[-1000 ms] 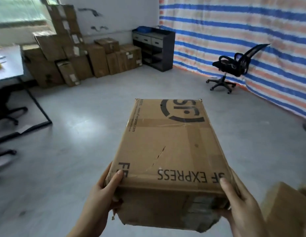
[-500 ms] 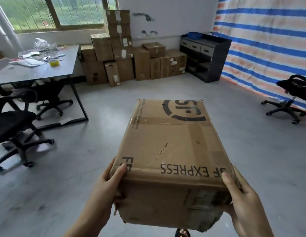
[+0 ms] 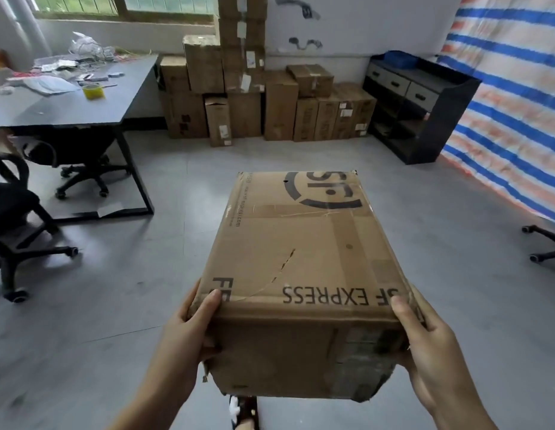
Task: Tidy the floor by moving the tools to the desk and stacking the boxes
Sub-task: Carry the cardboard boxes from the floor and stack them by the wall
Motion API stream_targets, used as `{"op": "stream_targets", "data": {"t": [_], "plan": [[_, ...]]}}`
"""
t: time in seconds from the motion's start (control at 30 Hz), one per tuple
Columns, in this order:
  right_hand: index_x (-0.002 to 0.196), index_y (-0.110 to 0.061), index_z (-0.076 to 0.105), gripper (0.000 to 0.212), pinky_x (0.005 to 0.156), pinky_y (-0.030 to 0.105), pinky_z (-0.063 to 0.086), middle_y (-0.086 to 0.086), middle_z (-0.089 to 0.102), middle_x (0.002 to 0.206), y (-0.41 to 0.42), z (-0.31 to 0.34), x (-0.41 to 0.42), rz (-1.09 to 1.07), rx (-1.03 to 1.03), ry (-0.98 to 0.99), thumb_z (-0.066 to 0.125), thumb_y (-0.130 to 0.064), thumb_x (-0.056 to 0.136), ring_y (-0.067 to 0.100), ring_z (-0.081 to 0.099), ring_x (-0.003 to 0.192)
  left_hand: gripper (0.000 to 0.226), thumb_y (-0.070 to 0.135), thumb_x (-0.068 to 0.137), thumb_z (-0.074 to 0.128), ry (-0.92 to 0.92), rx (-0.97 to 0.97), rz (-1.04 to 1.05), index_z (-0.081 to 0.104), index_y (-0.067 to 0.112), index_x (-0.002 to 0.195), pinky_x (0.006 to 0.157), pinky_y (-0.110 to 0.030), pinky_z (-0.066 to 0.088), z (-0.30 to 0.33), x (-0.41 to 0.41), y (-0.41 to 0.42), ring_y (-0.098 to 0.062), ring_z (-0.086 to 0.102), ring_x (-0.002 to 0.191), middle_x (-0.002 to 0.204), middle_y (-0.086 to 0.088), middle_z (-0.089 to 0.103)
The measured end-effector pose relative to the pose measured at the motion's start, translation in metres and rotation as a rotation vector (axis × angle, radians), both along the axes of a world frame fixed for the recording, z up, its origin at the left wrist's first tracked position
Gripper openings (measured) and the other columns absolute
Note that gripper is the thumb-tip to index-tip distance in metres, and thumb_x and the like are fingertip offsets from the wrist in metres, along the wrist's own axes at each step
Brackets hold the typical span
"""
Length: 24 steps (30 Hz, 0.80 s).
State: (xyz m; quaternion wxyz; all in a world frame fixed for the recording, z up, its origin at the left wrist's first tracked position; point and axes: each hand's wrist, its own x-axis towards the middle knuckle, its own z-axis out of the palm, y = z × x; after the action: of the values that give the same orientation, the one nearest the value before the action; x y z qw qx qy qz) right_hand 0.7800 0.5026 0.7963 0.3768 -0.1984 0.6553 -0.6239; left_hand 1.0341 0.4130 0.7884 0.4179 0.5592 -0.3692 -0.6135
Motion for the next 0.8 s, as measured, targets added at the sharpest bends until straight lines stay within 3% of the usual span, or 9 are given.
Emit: {"op": "stream_targets", "data": {"t": [0.17, 0.3, 0.43, 0.5, 0.67, 0.8], "plan": [[0.112, -0.030, 0.064, 0.023, 0.090, 0.054, 0.051, -0.003, 0.074, 0.099, -0.128, -0.015, -0.041, 0.003, -0.002, -0.008, 0.056, -0.024, 0.091, 0.021, 0.069, 0.092, 0.031, 0.032, 0.090, 0.057, 0.008, 0.010, 0.002, 0.059, 0.034, 0.121, 0.084, -0.051, 0.053, -0.016, -0.042, -0.123, 0.005, 0.053, 0.092, 0.102, 0.023, 0.063], [0.119, -0.028, 0.062, 0.031, 0.091, 0.054, 0.051, -0.002, 0.073, 0.101, -0.229, -0.013, -0.065, -0.004, 0.003, -0.032, 0.057, -0.025, 0.089, 0.020, 0.069, 0.091, 0.029, 0.031, 0.090, 0.058, 0.008, 0.042, -0.014, 0.058, 0.037, 0.118, 0.080, -0.049, 0.053, -0.010, -0.066, -0.233, -0.003, 0.053, 0.090, 0.104, 0.017, 0.062], [0.124, -0.028, 0.060, 0.035, 0.091, 0.056, 0.050, -0.002, 0.073, 0.104, -0.318, -0.006, -0.084, -0.023, 0.001, -0.042, 0.057, -0.026, 0.089, 0.020, 0.069, 0.094, 0.029, 0.029, 0.090, 0.058, -0.035, -0.002, -0.014, 0.059, 0.038, 0.117, 0.057, -0.033, 0.049, -0.001, -0.089, -0.330, -0.011, 0.050, 0.069, 0.087, 0.012, 0.061], [0.122, -0.028, 0.061, 0.033, 0.091, 0.057, 0.049, -0.002, 0.073, 0.102, -0.357, -0.006, -0.095, -0.030, -0.005, -0.045, 0.056, -0.024, 0.090, 0.018, 0.069, 0.092, 0.030, 0.029, 0.089, 0.059, -0.045, -0.016, -0.016, 0.059, 0.038, 0.118, 0.054, -0.030, 0.046, 0.002, -0.102, -0.372, -0.011, 0.049, 0.068, 0.085, 0.011, 0.061], [0.123, -0.030, 0.060, 0.034, 0.092, 0.056, 0.049, -0.003, 0.073, 0.102, -0.461, -0.013, -0.135, -0.050, -0.010, -0.049, 0.056, -0.023, 0.090, 0.014, 0.070, 0.088, 0.034, 0.028, 0.089, 0.059, -0.029, -0.003, -0.026, 0.058, 0.035, 0.123, 0.074, -0.041, 0.053, 0.001, -0.143, -0.475, -0.006, 0.056, 0.088, 0.101, 0.017, 0.064], [0.117, -0.029, 0.063, 0.030, 0.092, 0.054, 0.050, -0.002, 0.073, 0.101, -0.551, -0.028, -0.183, -0.050, -0.008, -0.068, 0.057, -0.022, 0.089, 0.015, 0.070, 0.088, 0.029, 0.026, 0.090, 0.059, -0.017, 0.028, -0.009, 0.058, 0.035, 0.117, 0.079, -0.045, 0.052, -0.009, -0.189, -0.564, -0.005, 0.055, 0.089, 0.100, 0.018, 0.063]]}}
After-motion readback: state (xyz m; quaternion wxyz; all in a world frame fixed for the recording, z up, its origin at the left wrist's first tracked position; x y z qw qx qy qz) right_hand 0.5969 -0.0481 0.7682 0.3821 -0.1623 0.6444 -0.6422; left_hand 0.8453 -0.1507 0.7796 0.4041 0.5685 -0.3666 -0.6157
